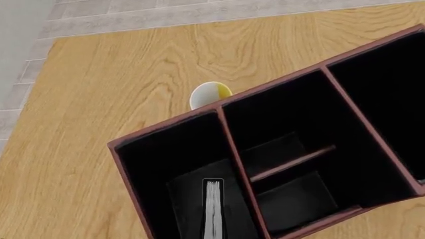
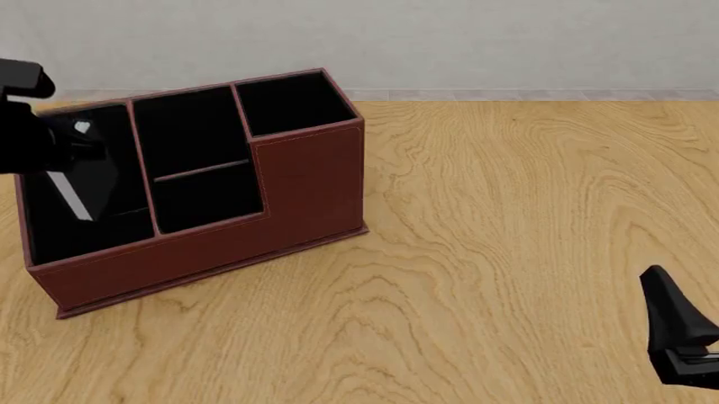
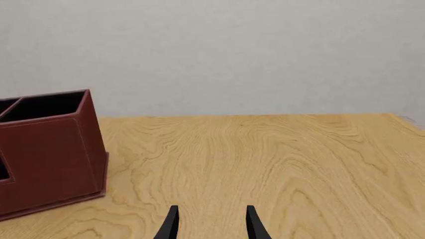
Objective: Pick up the book and place it in the left compartment of the caddy.
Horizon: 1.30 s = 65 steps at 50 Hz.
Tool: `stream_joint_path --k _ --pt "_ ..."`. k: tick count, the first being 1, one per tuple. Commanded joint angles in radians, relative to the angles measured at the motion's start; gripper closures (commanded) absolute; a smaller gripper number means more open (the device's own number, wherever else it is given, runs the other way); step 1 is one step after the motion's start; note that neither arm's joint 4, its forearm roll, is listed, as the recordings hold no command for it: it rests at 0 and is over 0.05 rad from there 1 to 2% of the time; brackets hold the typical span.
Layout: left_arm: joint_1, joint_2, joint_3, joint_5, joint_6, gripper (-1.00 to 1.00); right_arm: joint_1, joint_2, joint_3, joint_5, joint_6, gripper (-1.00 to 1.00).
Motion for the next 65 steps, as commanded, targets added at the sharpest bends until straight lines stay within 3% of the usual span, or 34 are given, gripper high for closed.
stream_joint_path --k 1,65 --pt "0.003 0.002 0.016 -0.032 0.015 1.00 -0.002 -0.003 0.000 0.002 0.001 -1.00" --pt "-0.001 0.069 0.104 -0.189 0.003 1.00 -0.003 -0.018 -0.002 0.018 0.000 -1.00"
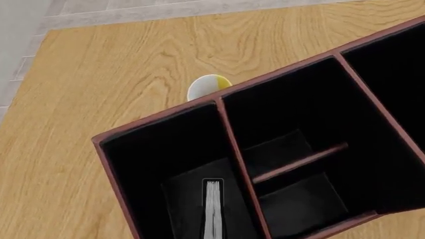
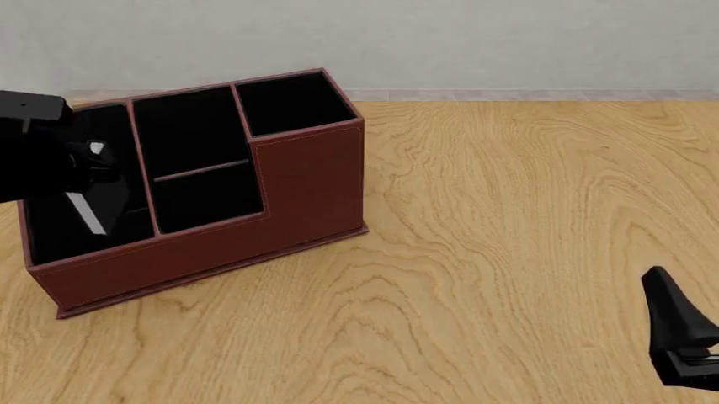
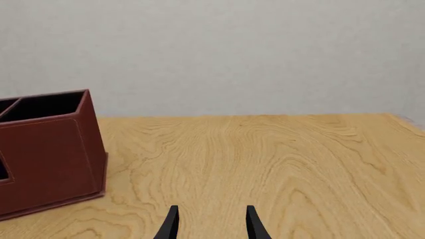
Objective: Pick up the book and place it in the left compartment of the caddy.
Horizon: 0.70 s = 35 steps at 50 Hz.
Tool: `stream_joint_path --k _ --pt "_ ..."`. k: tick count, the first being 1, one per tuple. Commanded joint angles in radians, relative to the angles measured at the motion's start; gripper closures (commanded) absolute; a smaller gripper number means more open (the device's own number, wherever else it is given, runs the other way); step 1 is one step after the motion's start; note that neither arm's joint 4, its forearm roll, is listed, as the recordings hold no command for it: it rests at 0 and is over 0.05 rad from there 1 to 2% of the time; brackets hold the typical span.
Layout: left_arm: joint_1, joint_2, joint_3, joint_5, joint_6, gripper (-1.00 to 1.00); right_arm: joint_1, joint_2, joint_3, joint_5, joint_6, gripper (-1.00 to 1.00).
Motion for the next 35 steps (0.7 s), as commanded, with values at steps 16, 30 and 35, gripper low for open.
stream_joint_path --k 16,30,35 --pt "-0.001 0.019 0.020 -0.046 0.010 1.00 -0.004 -0.007 0.001 0.002 0.007 -1.00" --pt "-0.005 0.027 0.033 -0.067 0.016 1.00 -0.007 -0.013 -0.002 0.009 0.010 -1.00" --pt "-0.005 0.030 0.035 -0.071 0.015 1.00 -0.008 -0.014 -0.002 0.009 0.011 -1.00"
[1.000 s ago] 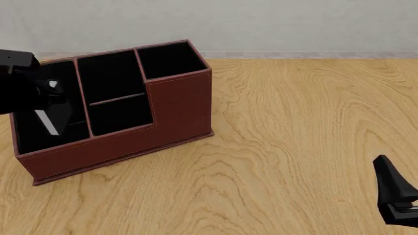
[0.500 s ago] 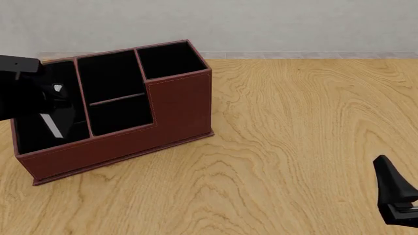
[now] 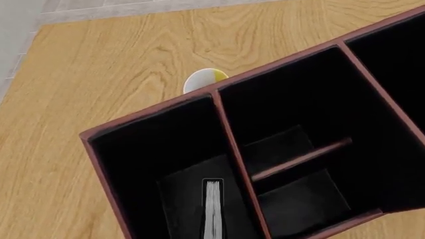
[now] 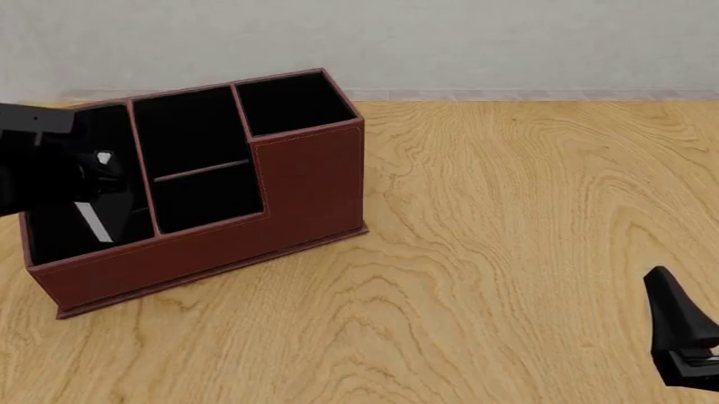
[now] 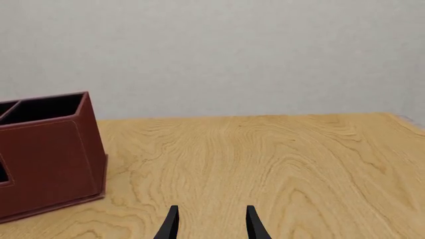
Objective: Pick up the book and place it in the left compartment of the caddy.
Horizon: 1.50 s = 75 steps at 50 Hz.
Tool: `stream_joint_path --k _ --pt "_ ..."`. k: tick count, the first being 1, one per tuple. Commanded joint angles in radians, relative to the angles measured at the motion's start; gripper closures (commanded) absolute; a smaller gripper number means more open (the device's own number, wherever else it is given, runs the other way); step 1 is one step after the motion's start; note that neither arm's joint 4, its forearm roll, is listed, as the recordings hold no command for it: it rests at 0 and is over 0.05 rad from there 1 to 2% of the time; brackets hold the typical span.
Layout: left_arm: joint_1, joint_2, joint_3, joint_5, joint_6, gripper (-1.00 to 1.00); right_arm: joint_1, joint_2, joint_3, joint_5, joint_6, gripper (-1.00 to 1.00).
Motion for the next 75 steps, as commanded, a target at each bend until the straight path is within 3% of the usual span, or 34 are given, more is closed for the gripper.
stream_joint_path --k 1,75 --pt "-0.001 0.002 -0.004 -0.015 0.012 1.00 -0.002 -0.003 -0.001 0.002 0.003 -1.00" --pt "0.012 0.058 0.012 -0.047 0.012 1.00 -0.004 -0.005 -0.002 0.003 0.005 -1.00"
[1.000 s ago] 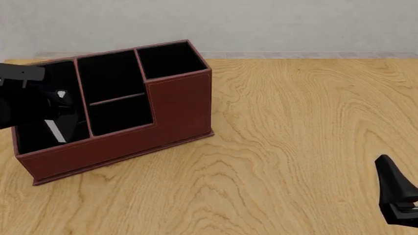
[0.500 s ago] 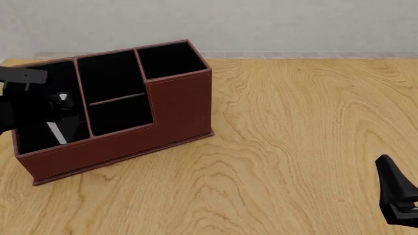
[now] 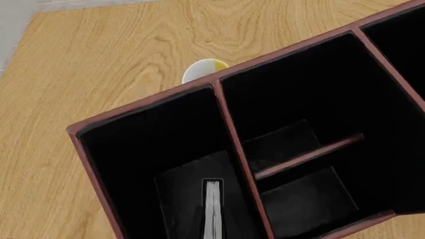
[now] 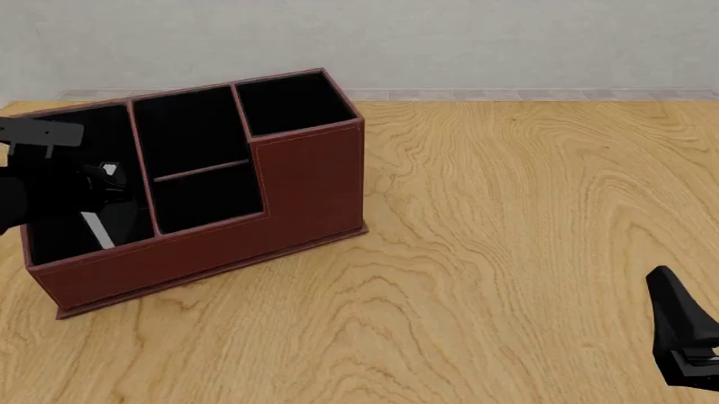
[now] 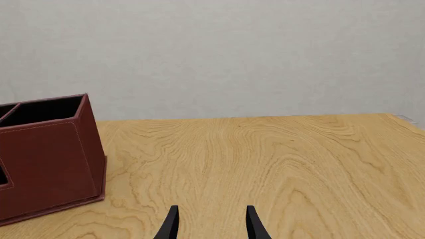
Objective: Pick up the book and place it in the left compartment of the caddy.
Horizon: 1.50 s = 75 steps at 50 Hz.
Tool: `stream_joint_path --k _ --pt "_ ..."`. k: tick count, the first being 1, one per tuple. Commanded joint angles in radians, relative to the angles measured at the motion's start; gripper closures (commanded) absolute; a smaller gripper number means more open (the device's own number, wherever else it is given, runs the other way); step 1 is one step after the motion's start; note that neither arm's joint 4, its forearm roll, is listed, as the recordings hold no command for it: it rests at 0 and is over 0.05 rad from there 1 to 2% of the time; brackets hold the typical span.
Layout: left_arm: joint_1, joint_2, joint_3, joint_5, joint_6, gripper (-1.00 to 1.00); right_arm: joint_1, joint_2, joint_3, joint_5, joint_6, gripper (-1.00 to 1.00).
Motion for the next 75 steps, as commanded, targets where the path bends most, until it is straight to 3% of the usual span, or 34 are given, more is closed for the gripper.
stream_joint_path --k 1,2,75 --pt "0.005 0.008 -0.017 0.009 0.014 1.00 0.001 0.000 -0.001 0.001 -0.001 -1.00" --pt "0.000 0.007 -0.020 0.014 0.006 -1.00 0.001 0.000 0.000 0.000 -0.001 -1.00" --pt "-0.003 -0.098 -0.064 0.098 0.054 -1.00 -0.002 -0.003 0.002 -0.005 0.008 -1.00"
